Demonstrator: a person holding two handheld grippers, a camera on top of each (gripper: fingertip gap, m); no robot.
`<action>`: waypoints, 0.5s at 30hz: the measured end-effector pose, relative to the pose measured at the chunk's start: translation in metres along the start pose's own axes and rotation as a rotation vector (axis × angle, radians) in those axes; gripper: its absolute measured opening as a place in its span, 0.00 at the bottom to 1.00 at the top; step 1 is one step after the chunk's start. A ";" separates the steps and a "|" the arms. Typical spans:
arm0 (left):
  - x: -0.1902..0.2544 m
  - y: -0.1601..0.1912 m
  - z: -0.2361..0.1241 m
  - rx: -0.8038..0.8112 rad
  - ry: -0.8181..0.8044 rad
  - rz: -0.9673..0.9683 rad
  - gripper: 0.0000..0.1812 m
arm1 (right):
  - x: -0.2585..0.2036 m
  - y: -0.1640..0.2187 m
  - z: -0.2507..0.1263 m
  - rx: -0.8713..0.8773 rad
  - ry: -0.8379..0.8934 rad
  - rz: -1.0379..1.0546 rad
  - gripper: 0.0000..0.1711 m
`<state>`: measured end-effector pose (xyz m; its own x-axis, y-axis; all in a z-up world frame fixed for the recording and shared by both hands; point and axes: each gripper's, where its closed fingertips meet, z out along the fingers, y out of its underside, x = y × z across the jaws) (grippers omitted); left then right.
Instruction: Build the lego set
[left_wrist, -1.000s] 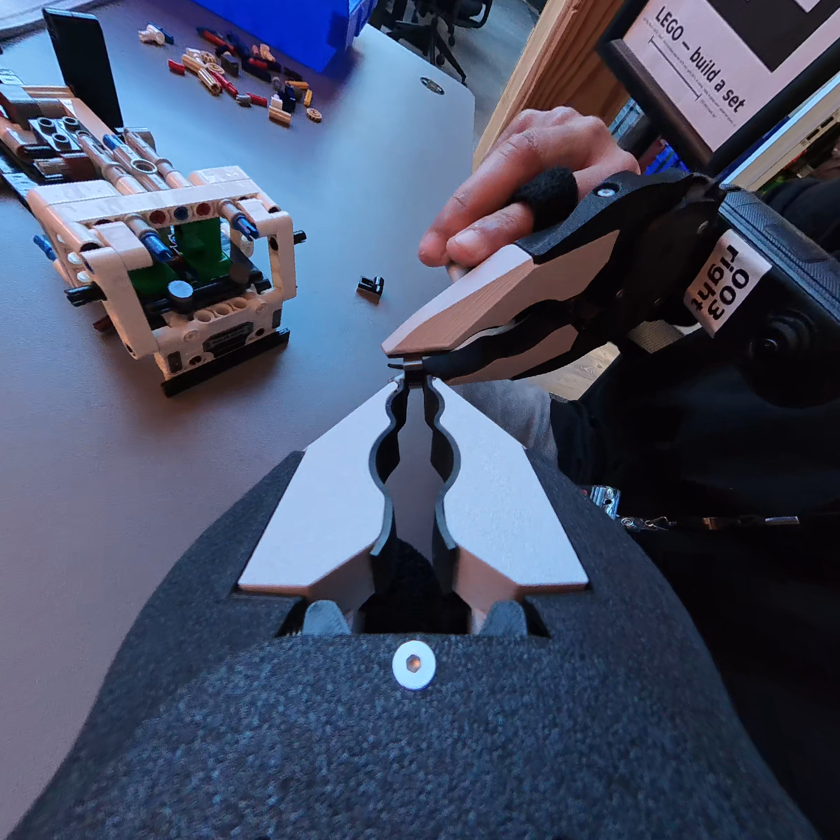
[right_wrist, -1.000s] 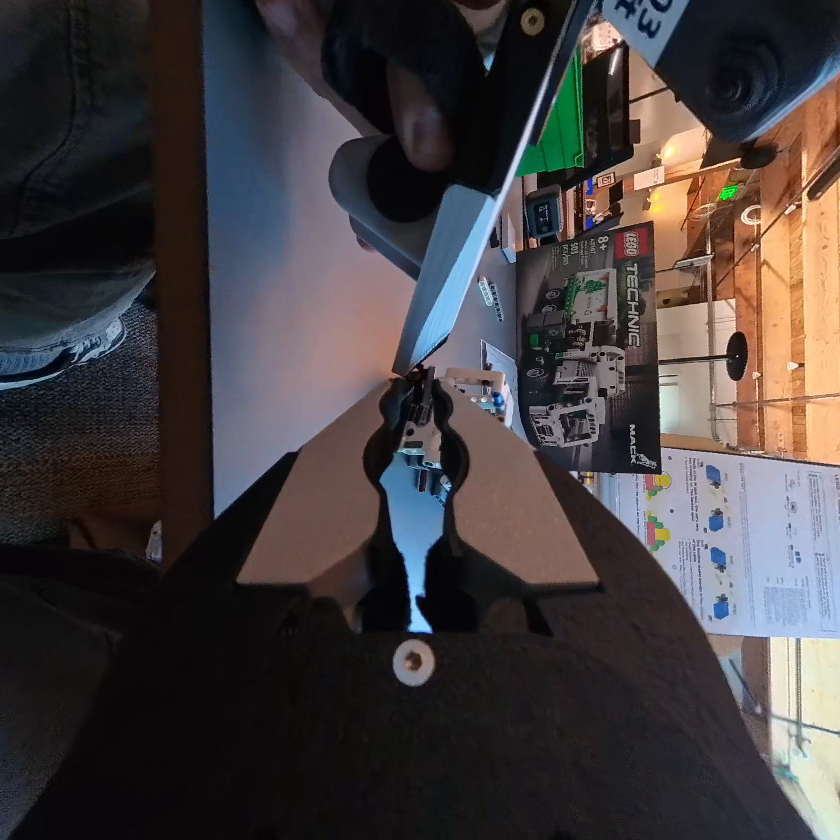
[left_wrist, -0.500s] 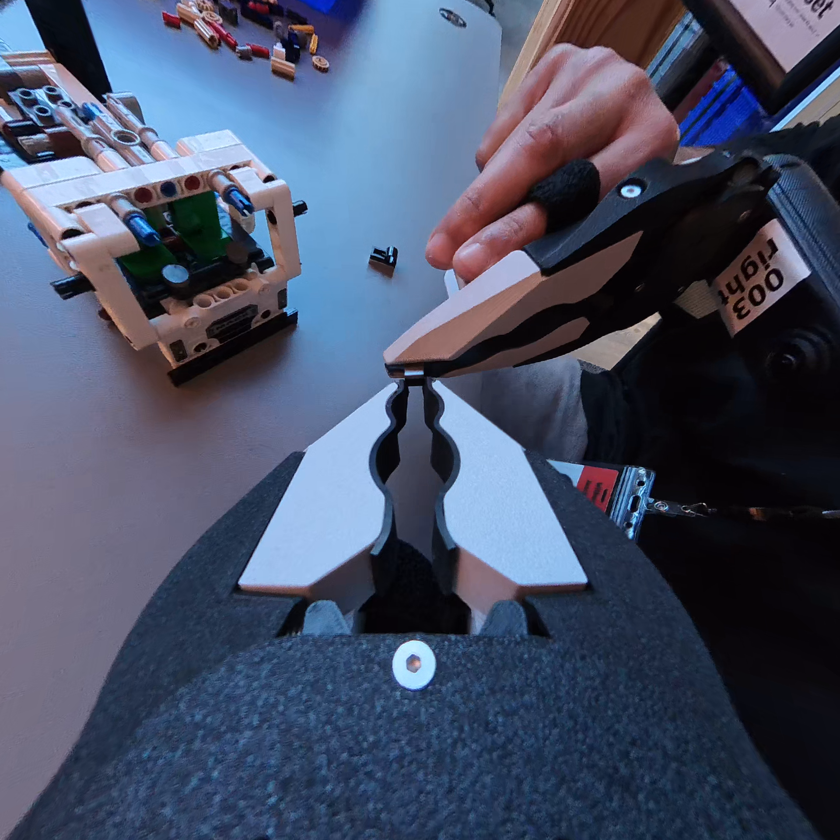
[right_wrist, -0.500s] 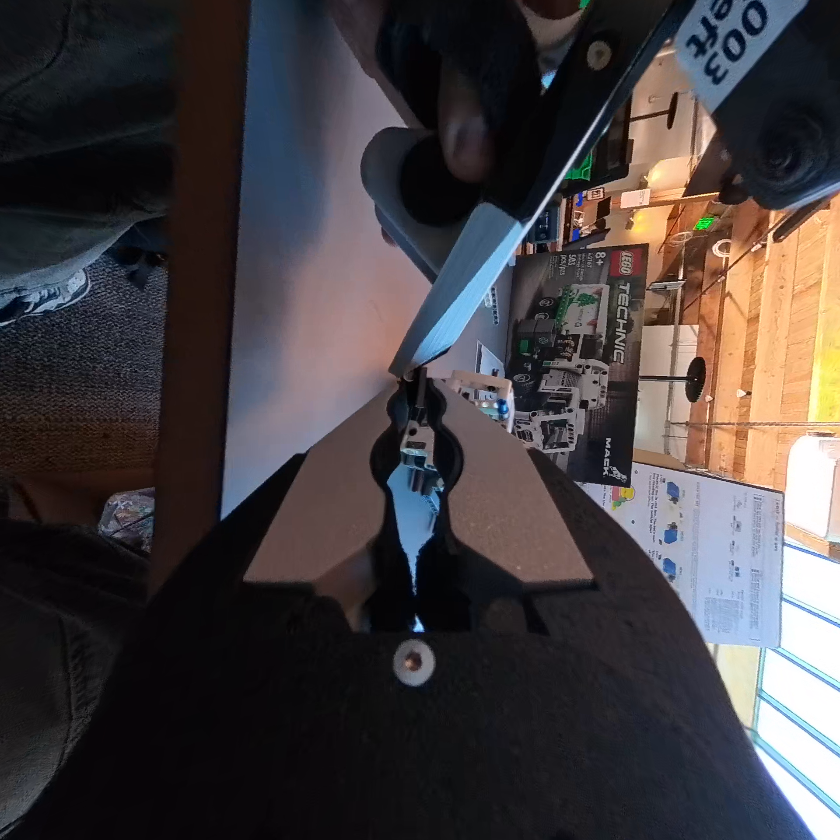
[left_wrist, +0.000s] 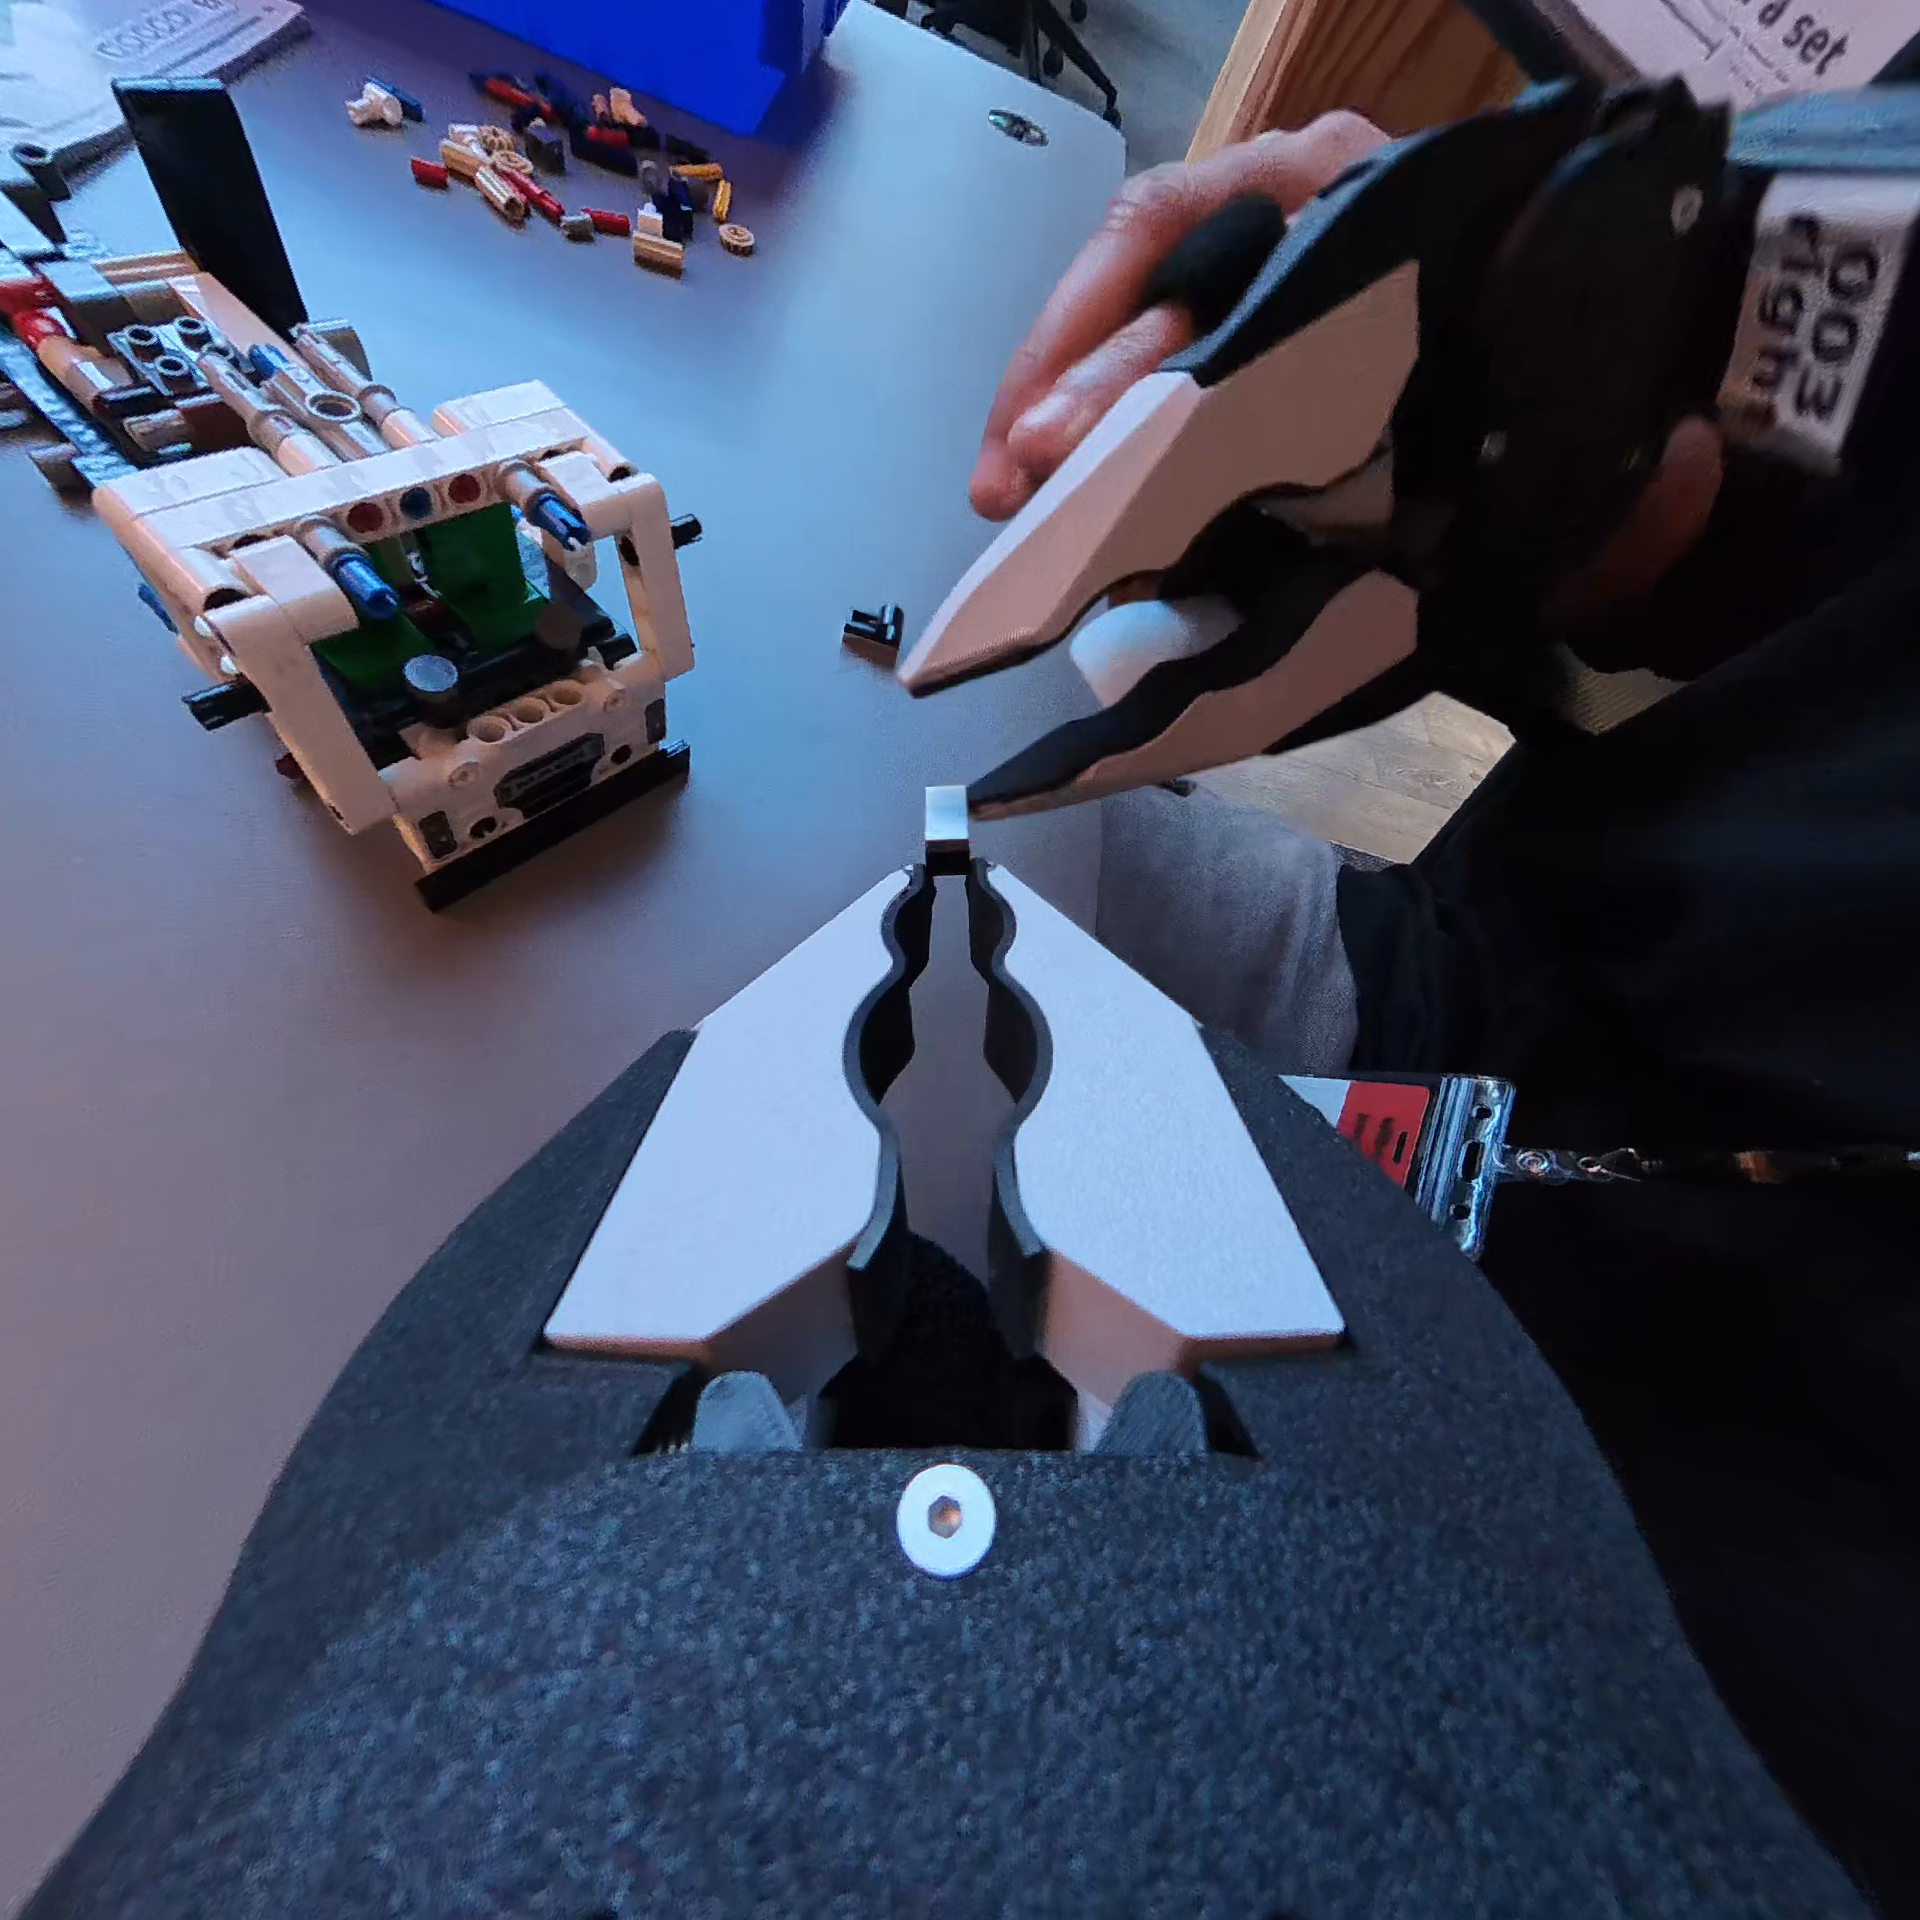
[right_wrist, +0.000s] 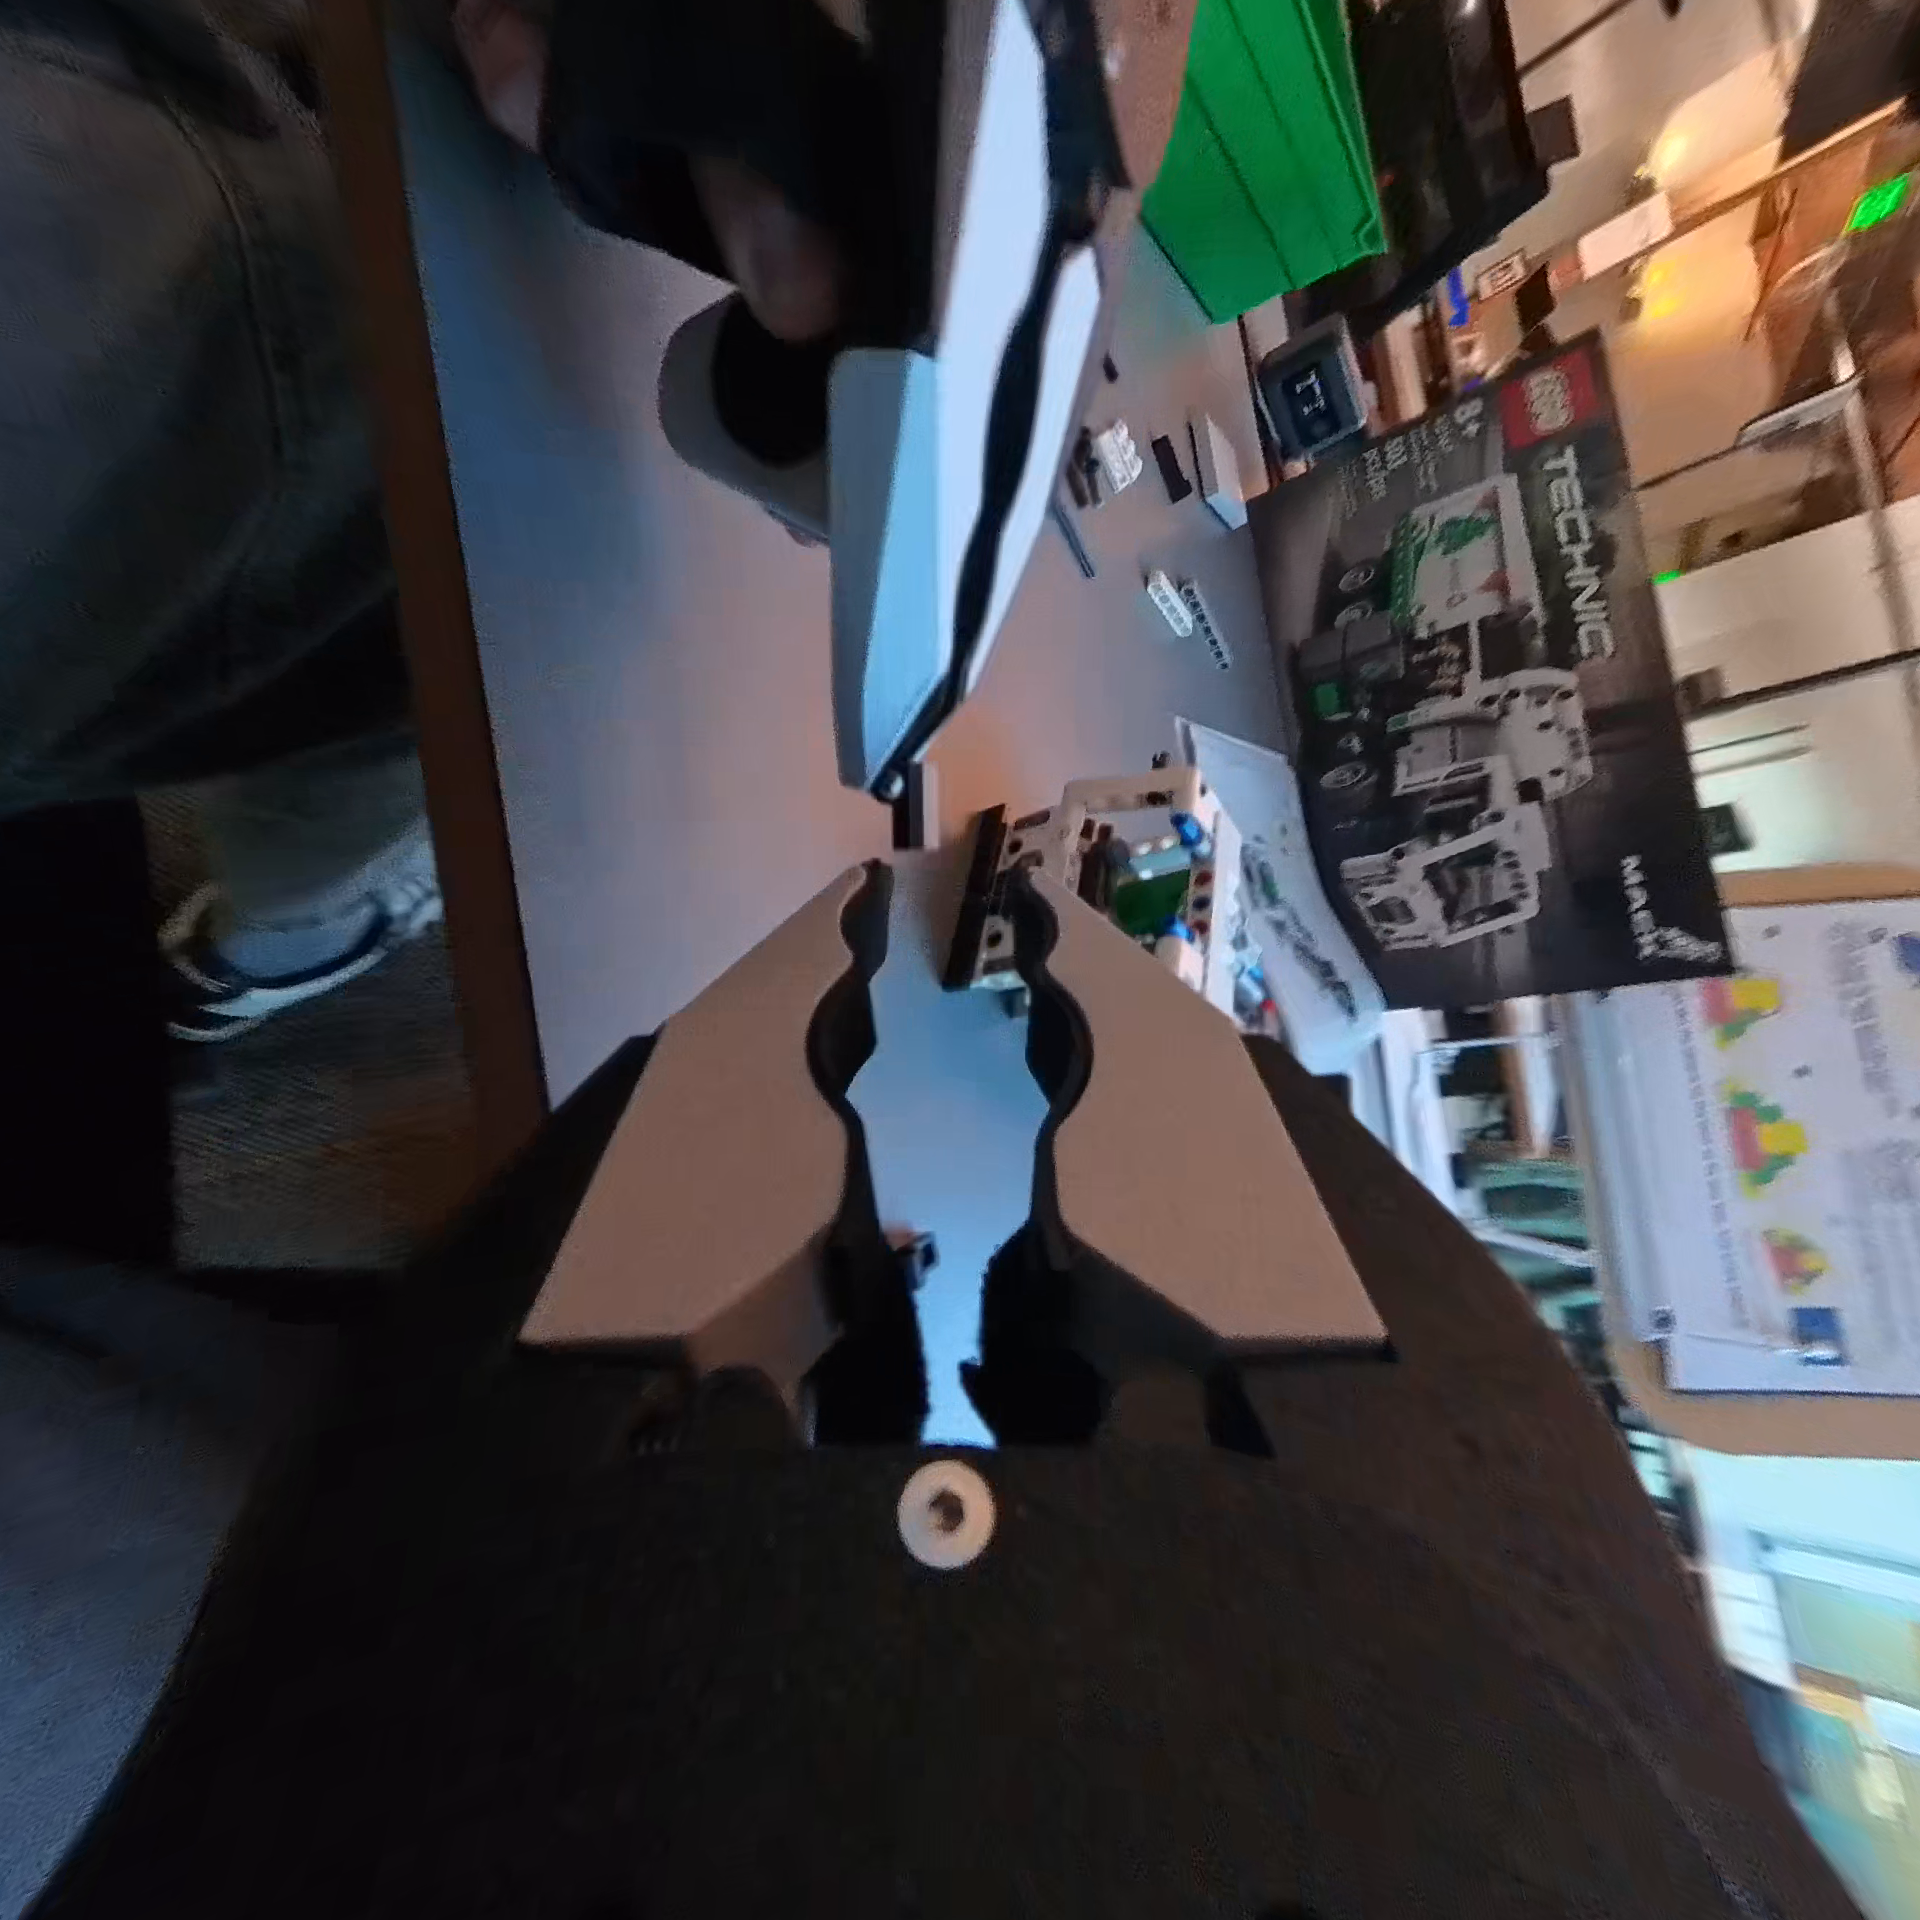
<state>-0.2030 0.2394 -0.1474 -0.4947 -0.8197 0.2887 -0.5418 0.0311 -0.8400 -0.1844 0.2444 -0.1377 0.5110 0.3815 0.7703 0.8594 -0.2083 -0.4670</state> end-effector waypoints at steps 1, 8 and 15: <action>0.001 -0.001 -0.001 0.006 0.001 0.012 0.03 | -0.002 0.002 -0.004 0.006 -0.036 0.046 0.13; 0.013 -0.003 0.005 -0.031 -0.034 0.194 0.03 | -0.007 -0.008 -0.021 0.180 -0.379 0.662 0.14; 0.017 -0.011 0.011 -0.089 -0.134 0.246 0.03 | -0.010 -0.007 -0.023 0.268 -0.493 0.783 0.06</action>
<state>-0.1984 0.2186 -0.1384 -0.5277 -0.8493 0.0137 -0.4773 0.2832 -0.8318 -0.1945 0.2215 -0.1320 0.8207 0.5697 -0.0426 0.2139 -0.3756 -0.9018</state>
